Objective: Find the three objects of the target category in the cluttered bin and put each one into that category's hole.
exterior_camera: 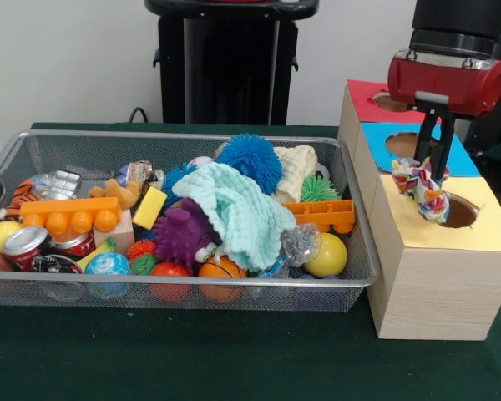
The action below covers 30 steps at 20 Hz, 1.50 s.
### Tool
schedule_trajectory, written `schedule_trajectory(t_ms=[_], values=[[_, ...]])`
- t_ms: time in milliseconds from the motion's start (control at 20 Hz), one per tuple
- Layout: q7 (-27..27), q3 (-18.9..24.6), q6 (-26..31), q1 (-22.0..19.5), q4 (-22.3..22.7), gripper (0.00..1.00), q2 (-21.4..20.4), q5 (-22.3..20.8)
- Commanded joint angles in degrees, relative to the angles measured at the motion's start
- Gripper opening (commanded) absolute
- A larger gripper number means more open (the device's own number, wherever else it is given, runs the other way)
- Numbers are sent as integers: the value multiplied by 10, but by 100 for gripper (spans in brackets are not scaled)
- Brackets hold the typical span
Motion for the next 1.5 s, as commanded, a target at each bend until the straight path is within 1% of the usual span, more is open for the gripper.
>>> schedule_trajectory(t_ms=[50, 400, 800, 1000, 1050, 1250, 1500], values=[[157, 51, 37, 10, 55, 0, 12, 26], [162, 28, 50, 27, 47, 0, 17, 24], [145, 44, 37, 15, 50, 0, 16, 24], [143, 32, 48, 19, 42, 0, 23, 17], [141, 35, 44, 17, 44, 100, 21, 18], [137, 38, 41, 15, 44, 100, 20, 17], [144, 35, 66, 13, 42, 100, 18, 20]])
